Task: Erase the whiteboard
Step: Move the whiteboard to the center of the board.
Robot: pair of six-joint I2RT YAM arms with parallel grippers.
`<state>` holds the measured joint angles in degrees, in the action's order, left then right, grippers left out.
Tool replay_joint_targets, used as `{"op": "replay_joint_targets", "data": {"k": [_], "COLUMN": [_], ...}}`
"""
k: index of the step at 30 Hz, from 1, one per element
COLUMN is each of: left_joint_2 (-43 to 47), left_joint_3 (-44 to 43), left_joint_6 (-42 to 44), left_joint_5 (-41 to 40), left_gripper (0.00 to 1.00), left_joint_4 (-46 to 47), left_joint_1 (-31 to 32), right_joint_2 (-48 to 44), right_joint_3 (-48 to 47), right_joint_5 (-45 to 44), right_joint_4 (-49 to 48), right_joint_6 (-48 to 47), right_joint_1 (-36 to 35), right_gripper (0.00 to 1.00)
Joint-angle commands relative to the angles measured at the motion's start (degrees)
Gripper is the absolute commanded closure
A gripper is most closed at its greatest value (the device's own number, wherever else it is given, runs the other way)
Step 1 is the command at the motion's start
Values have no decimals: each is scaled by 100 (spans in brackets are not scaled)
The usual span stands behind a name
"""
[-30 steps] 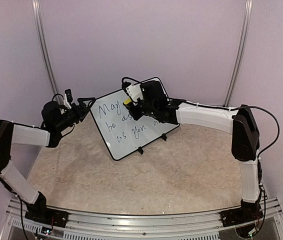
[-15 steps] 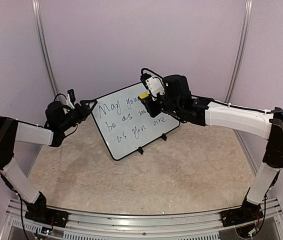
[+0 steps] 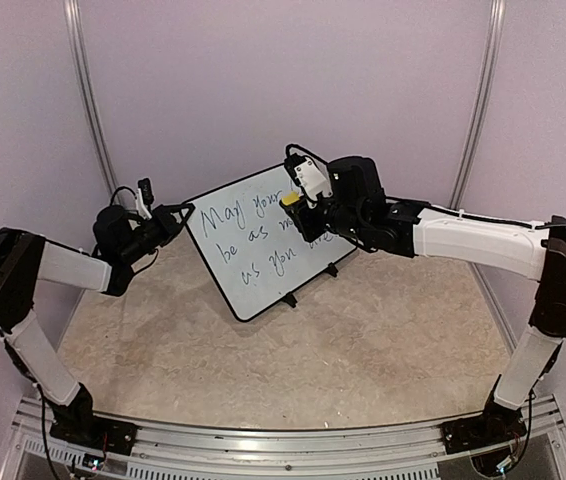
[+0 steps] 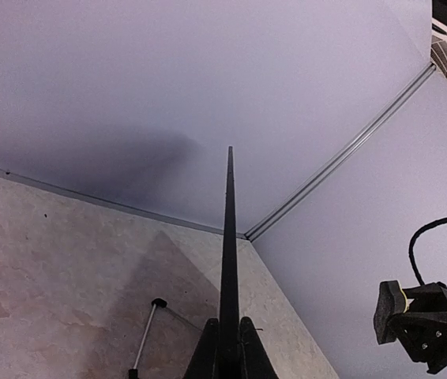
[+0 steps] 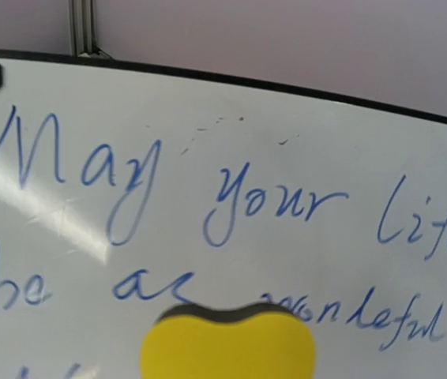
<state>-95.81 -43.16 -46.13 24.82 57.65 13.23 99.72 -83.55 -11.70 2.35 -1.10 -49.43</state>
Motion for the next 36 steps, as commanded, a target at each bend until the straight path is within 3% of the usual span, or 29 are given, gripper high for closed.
{"op": "replay_joint_targets", "data": {"k": [1, 26, 36], "left_joint_2": [-127, -295, -102], "left_joint_3": [42, 411, 582], "left_joint_6": [-123, 29, 336], "left_joint_5": [237, 537, -159], "left_gripper": [97, 100, 100], "left_joint_4": [447, 1076, 690], "left_joint_1": [189, 1261, 1741], "right_joint_2": [-285, -123, 399], "right_joint_3": [119, 161, -435], "right_joint_5": [28, -9, -41], "right_joint_4": [-83, 239, 468], "right_joint_6": [88, 286, 533], "right_joint_1": [4, -118, -594], "right_gripper": [77, 77, 78]}}
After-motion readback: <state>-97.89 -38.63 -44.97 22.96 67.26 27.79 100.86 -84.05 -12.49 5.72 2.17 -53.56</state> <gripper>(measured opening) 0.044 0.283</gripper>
